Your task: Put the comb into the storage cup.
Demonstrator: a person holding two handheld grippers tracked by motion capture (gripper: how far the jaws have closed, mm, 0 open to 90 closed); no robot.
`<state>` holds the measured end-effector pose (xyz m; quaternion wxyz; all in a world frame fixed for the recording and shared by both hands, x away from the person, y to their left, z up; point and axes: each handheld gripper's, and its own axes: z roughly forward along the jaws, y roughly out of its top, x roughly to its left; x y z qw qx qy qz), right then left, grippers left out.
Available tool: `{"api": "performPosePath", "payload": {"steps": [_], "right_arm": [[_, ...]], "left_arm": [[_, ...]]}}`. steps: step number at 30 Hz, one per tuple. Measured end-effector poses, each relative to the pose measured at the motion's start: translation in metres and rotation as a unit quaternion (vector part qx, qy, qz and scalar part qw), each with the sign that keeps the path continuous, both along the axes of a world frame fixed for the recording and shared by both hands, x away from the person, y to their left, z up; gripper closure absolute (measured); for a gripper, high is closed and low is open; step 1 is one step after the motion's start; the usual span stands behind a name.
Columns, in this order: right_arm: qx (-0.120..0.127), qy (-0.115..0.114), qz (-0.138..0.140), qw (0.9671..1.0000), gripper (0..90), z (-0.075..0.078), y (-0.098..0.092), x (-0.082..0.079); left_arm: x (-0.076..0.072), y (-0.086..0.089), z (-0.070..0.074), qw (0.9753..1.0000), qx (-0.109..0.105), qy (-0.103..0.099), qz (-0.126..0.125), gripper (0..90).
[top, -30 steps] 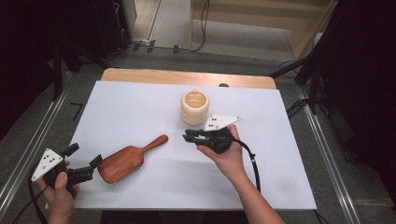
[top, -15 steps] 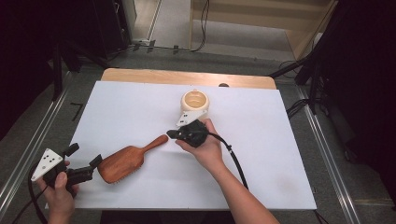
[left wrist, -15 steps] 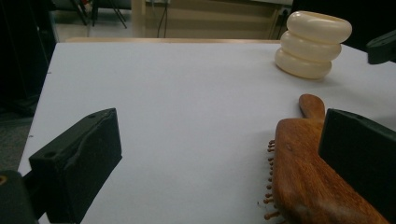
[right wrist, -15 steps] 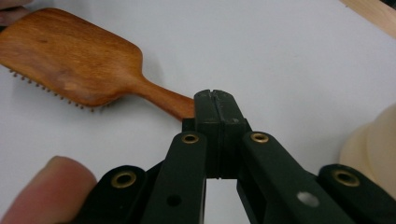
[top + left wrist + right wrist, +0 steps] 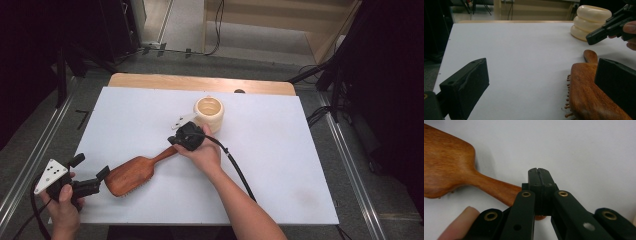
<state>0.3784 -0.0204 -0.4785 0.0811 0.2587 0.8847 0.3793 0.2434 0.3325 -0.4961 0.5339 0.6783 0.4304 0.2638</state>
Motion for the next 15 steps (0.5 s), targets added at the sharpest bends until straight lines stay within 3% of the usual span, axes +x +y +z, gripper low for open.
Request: {"api": "performPosePath", "payload": {"steps": [9, 15], "right_arm": [[-0.019, 0.017, -0.014, 0.9996, 88.4, -0.016, 0.004, 0.011], [-0.024, 0.021, -0.017, 0.9993, 88.4, -0.019, 0.006, 0.015]], "left_arm": [[0.0, -0.001, 0.0, 1.0, 0.003, -0.001, 0.0, 0.0], [0.0, -0.002, 0.0, 1.0, 0.003, -0.001, 0.0, 0.0]]}}
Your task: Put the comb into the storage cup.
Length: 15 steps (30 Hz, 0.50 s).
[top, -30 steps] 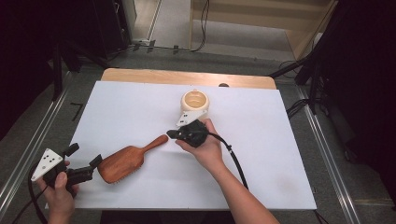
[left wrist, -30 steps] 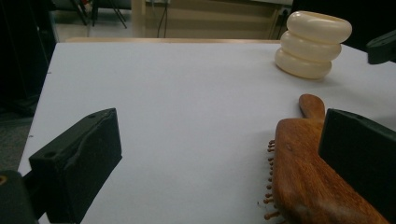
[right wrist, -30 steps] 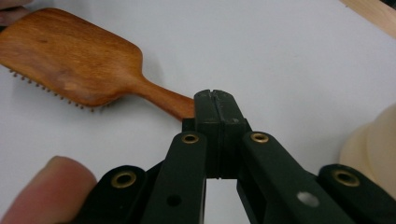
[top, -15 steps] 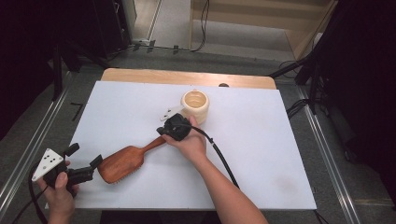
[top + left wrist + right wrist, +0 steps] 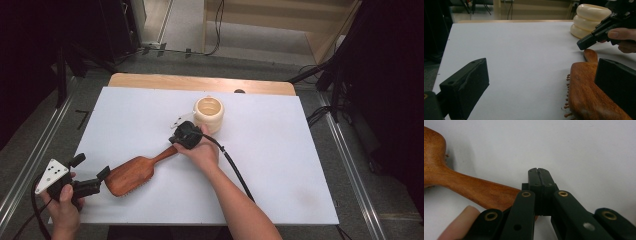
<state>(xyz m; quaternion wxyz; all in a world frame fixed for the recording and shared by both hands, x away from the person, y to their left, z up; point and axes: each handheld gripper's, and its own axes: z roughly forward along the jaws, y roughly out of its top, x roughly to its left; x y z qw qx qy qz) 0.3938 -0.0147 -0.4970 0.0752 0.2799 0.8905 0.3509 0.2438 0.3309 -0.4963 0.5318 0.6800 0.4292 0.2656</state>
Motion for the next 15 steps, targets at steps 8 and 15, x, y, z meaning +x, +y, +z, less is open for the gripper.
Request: {"api": "performPosePath", "payload": {"steps": [8, 15], "right_arm": [[-0.02, 0.007, 0.015, 0.9997, 88.4, -0.004, 0.0, -0.001], [-0.024, 0.01, 0.038, 0.9989, 88.4, 0.001, -0.002, -0.01]], "left_arm": [[0.0, 0.0, 0.0, 1.0, 0.0, -0.001, -0.001, 0.0], [0.0, 0.0, 0.0, 1.0, -0.001, -0.001, -0.001, 0.0]]}}
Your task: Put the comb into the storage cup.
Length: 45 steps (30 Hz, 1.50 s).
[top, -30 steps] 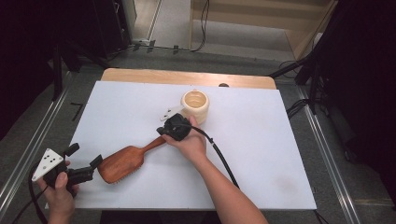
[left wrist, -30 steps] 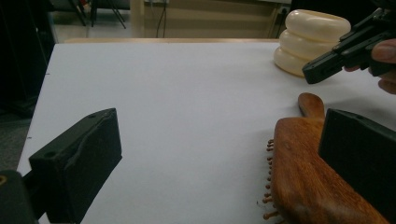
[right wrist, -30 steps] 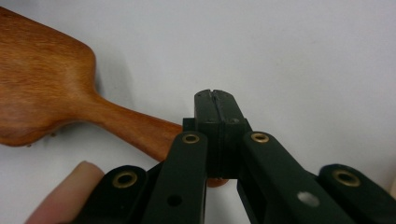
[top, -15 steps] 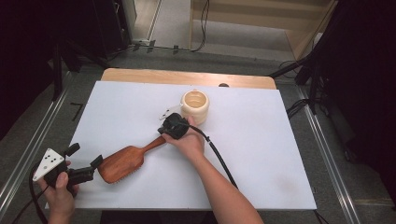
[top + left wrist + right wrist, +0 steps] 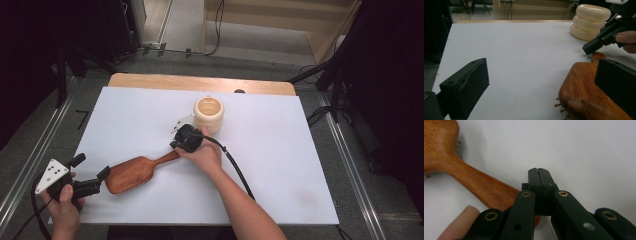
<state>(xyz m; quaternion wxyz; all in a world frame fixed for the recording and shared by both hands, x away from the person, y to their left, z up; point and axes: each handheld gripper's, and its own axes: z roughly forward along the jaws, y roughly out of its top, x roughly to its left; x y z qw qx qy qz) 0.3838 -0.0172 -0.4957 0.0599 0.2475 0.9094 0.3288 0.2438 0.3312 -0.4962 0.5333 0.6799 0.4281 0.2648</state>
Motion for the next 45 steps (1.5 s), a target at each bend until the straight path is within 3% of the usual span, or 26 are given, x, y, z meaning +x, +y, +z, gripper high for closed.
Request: {"api": "performPosePath", "payload": {"steps": [22, 45], "right_arm": [[0.013, 0.016, 0.038, 0.9991, 88.4, -0.007, -0.024, -0.038], [0.023, 0.02, 0.048, 0.9984, 88.3, -0.009, -0.032, -0.076]], "left_arm": [[0.0, 0.001, 0.0, 1.0, -0.003, 0.001, -0.001, 0.0], [-0.001, 0.001, 0.0, 1.0, -0.001, 0.0, 0.003, 0.0]]}}
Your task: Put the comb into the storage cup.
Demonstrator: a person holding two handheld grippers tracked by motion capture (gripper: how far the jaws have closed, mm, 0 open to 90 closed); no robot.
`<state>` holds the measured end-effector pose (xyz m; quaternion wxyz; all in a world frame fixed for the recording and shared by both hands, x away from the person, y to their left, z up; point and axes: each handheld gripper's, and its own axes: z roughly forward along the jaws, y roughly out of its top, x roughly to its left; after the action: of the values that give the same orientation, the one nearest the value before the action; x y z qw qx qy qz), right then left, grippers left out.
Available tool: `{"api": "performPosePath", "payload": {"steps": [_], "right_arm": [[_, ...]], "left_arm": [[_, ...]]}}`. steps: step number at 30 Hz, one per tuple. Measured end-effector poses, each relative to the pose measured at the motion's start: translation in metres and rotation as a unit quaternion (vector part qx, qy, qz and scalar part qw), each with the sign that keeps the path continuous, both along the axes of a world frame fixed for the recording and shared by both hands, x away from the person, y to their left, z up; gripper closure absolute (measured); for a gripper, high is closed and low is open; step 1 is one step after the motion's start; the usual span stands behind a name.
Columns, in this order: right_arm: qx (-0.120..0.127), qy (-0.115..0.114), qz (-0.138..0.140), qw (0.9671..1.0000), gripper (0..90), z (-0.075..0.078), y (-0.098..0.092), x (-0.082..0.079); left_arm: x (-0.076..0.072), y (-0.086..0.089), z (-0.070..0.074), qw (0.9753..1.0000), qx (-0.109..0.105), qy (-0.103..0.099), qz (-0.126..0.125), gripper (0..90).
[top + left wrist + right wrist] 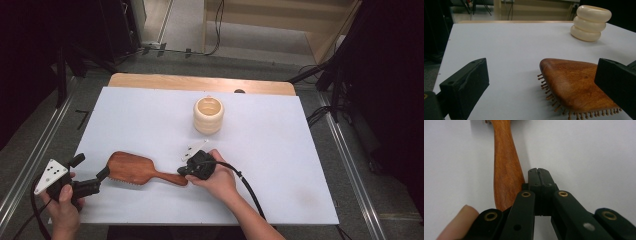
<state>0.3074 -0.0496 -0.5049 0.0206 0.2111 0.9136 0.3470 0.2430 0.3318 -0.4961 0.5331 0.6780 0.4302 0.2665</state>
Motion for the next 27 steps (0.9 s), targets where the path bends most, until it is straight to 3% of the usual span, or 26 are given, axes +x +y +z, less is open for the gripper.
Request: {"api": "performPosePath", "payload": {"steps": [8, 9, 11, 12, 14, 15, 16, 19, 20, 21, 22, 23, 27], "right_arm": [[0.003, 0.002, 0.002, 1.0, 88.1, 0.0, -0.001, -0.005], [0.001, -0.002, -0.003, 1.0, 78.7, 0.0, -0.001, -0.005], [-0.001, -0.003, -0.008, 1.0, 75.5, 0.001, -0.002, -0.005], [0.002, -0.008, -0.016, 0.9998, 65.7, 0.004, -0.004, -0.004], [0.003, -0.009, -0.028, 0.9995, 55.1, 0.007, -0.006, -0.003], [0.003, -0.009, -0.028, 0.9995, 55.1, 0.007, -0.006, -0.003], [0.014, 0.003, -0.03, 0.9994, 48.1, 0.011, -0.008, 0.0], [0.022, 0.009, -0.031, 0.9992, 41.0, 0.015, -0.01, 0.001], [0.023, 0.011, -0.034, 0.9991, 27.5, 0.018, -0.009, 0.002], [0.023, 0.013, -0.033, 0.9991, 20.8, 0.019, -0.008, 0.003], [0.023, 0.013, -0.033, 0.9991, 20.8, 0.019, -0.008, 0.003], [0.023, 0.025, -0.033, 0.9989, 2.9, 0.021, -0.006, 0.004], [0.025, 0.025, -0.034, 0.9988, 0.0, 0.027, -0.002, 0.005]], "left_arm": [[0.0, 0.0, 0.0, 1.0, 0.001, 0.0, 0.0, 0.0], [0.0, 0.0, 0.0, 1.0, 0.0, 0.0, -0.001, 0.0], [0.0, 0.0, 0.0, 1.0, -0.001, 0.0, 0.0, 0.0], [0.0, 0.0, 0.0, 1.0, -0.001, 0.0, -0.001, 0.0], [0.0, 0.0, 0.0, 1.0, -0.001, 0.0, -0.001, 0.0], [0.0, 0.0, 0.0, 1.0, -0.001, 0.0, -0.001, 0.0], [0.0, 0.0, 0.0, 1.0, -0.002, 0.0, -0.001, 0.0], [0.0, 0.0, 0.0, 1.0, -0.001, 0.0, -0.002, 0.0], [0.0, 0.0, 0.0, 1.0, 0.0, 0.0, -0.002, 0.0], [0.0, 0.0, 0.0, 1.0, 0.0, 0.0, -0.002, 0.0], [0.0, 0.0, 0.0, 1.0, 0.0, 0.0, -0.002, 0.0], [0.0, 0.0, 0.0, 1.0, -0.001, 0.0, -0.003, 0.0], [0.0, 0.0, 0.0, 1.0, 0.0, 0.0, -0.003, 0.0]]}}
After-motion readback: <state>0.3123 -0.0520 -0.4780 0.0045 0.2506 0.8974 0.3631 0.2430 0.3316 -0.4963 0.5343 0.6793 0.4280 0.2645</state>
